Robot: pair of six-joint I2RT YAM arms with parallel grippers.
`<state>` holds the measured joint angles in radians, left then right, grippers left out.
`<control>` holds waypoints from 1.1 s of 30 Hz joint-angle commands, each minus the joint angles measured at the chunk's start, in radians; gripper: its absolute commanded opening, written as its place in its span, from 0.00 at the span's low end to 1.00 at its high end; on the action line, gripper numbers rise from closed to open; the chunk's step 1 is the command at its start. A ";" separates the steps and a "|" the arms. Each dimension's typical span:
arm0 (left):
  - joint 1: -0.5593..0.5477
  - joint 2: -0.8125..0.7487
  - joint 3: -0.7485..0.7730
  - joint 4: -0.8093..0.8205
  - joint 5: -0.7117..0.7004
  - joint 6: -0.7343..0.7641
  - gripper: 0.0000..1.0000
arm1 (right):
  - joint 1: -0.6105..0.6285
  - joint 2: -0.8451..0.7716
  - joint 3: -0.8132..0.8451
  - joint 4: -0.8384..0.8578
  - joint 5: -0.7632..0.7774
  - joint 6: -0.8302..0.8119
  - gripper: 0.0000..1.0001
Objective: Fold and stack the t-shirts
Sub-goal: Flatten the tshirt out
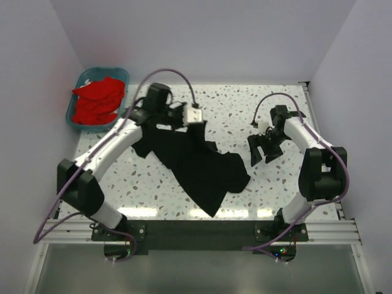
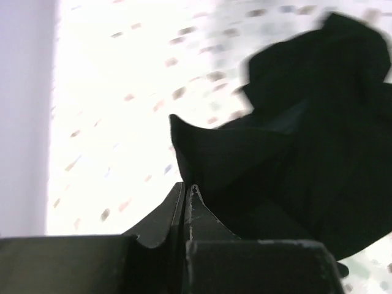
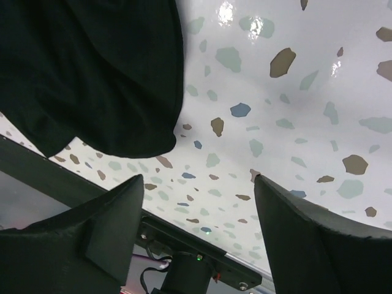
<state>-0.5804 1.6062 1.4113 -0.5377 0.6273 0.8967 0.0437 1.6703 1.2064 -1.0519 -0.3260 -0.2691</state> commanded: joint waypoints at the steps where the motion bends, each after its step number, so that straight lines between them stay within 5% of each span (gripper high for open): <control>1: 0.200 -0.149 -0.023 0.079 0.032 -0.171 0.00 | 0.004 0.003 0.051 0.035 -0.067 0.005 0.80; 6: 0.445 -0.177 -0.089 0.110 0.005 -0.249 0.00 | 0.031 0.063 0.085 0.090 -0.090 0.034 0.81; 12: 0.609 -0.128 -0.092 0.232 -0.060 -0.393 0.00 | 0.077 0.178 0.145 0.148 -0.084 0.065 0.78; 24: 0.645 -0.040 -0.023 0.226 -0.054 -0.417 0.00 | 0.222 0.351 0.229 0.276 0.036 0.122 0.74; 27: 0.654 -0.017 0.006 0.219 -0.063 -0.446 0.00 | 0.234 0.400 0.261 0.267 0.015 0.117 0.42; 29: 0.657 -0.008 0.034 0.219 -0.064 -0.473 0.00 | 0.228 0.425 0.309 0.221 0.022 0.097 0.00; 33: 0.680 0.018 0.103 0.205 -0.051 -0.522 0.00 | 0.156 0.338 0.335 0.191 0.036 0.064 0.00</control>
<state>0.0727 1.6192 1.4239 -0.3672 0.5678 0.4377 0.2630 2.0739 1.5036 -0.8448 -0.3107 -0.1726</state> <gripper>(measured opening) 0.019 0.027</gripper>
